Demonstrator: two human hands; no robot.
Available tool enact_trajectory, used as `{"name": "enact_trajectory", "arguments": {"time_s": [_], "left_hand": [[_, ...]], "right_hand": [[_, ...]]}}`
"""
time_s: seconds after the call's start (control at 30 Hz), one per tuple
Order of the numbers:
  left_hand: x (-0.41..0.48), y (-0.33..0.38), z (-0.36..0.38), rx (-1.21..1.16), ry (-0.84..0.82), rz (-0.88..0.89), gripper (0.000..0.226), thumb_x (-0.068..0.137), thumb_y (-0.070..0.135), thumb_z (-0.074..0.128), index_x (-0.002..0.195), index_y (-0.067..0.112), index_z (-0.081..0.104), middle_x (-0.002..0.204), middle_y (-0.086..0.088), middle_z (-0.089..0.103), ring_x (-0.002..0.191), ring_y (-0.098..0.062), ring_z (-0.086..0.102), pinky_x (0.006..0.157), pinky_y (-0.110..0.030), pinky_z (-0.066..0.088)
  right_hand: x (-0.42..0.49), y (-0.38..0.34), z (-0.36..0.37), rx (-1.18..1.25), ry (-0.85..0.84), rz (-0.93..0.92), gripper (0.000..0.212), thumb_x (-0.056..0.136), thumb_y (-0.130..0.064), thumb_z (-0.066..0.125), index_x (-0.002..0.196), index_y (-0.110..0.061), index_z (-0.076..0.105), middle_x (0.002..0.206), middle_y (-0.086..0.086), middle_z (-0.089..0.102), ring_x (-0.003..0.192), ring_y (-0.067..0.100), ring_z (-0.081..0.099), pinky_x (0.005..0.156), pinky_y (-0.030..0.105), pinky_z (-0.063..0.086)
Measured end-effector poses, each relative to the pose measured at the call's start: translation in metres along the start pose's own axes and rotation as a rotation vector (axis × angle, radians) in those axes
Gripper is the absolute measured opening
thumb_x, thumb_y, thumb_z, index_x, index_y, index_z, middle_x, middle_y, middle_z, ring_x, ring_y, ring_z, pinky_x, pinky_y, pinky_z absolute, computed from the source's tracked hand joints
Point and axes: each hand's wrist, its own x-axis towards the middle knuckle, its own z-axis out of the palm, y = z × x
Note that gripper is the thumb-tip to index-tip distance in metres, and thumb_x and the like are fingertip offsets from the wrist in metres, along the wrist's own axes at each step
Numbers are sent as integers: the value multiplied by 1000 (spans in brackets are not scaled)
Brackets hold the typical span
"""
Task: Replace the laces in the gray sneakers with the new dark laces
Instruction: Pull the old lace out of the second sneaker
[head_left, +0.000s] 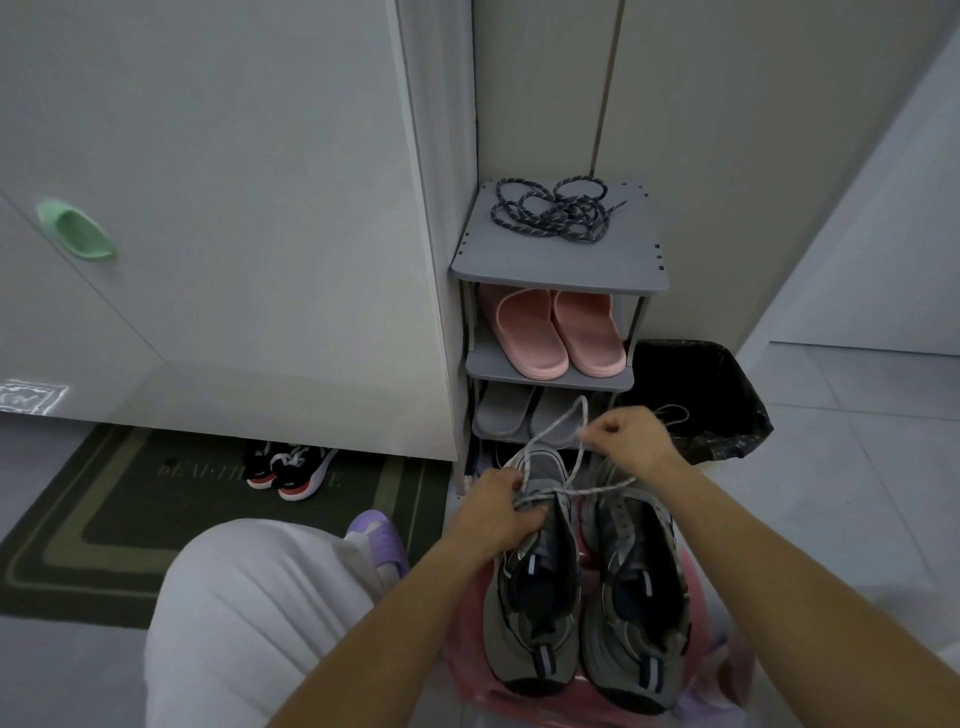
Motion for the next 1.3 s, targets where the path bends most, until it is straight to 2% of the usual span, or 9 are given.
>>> {"name": "enact_trajectory", "arguments": {"time_s": [0.13,0.3,0.4,0.5,0.73,0.9,1.03,1.2,1.3], "left_hand": [[-1,1,-1,3,3,15,41,70,48,61,103,22,60,107,-5,59,92,-20,60,81,-40,53],[0,-2,-1,7,7,17,40,78,39,66,112,18,59,114,-3,51,99,-22,57,87,-37,50],[-1,-3,-1,-5,4,31,42,78,41,66,113,19,60,115,-3,51,101,-21,57,90,-36,50],[-1,-3,-1,-29,4,23,39,74,45,65,105,21,63,110,-3,57,94,-20,60,86,-38,53],[2,-5,3,16,32,41,45,78,39,65,117,19,57,116,-2,50,102,-21,55,89,-37,49],[4,-6,4,15,43,59,45,80,37,65,120,18,56,119,-4,48,104,-21,54,91,-36,48],[3,-7,3,4,39,62,45,79,38,65,119,19,57,118,-2,49,107,-20,55,92,-34,48],[4,-5,4,25,54,53,45,78,39,66,117,19,57,118,-3,50,105,-21,54,91,-36,48],[4,-3,4,32,52,47,43,78,38,66,116,19,56,117,-3,50,105,-21,55,91,-38,49]], "right_hand": [[-10,12,32,-202,-138,56,23,81,-32,71,62,-19,65,60,-2,57,57,11,52,59,24,42],[-13,6,41,-308,-33,-1,32,92,-29,55,62,-17,50,79,8,62,82,27,60,72,31,45],[-2,6,26,-177,109,-6,24,94,-26,51,74,-11,52,92,13,67,91,31,61,80,35,47],[6,9,14,-30,212,4,23,93,-27,50,76,-12,53,87,13,68,88,31,64,81,41,51],[-13,12,36,-329,-127,53,31,85,-36,65,61,-18,54,73,4,59,72,19,56,67,26,40],[-20,6,38,-319,-36,-5,34,94,-25,50,62,-18,42,83,13,61,86,30,60,71,30,41],[-12,12,26,-81,138,43,21,96,-23,44,81,-9,47,93,17,68,91,33,64,81,36,50],[-19,13,31,-255,-50,31,30,90,-30,58,63,-16,56,74,5,62,76,22,59,72,27,45],[-21,13,41,-329,-82,37,33,88,-26,57,57,-24,49,78,4,61,85,26,62,78,33,49]]}}
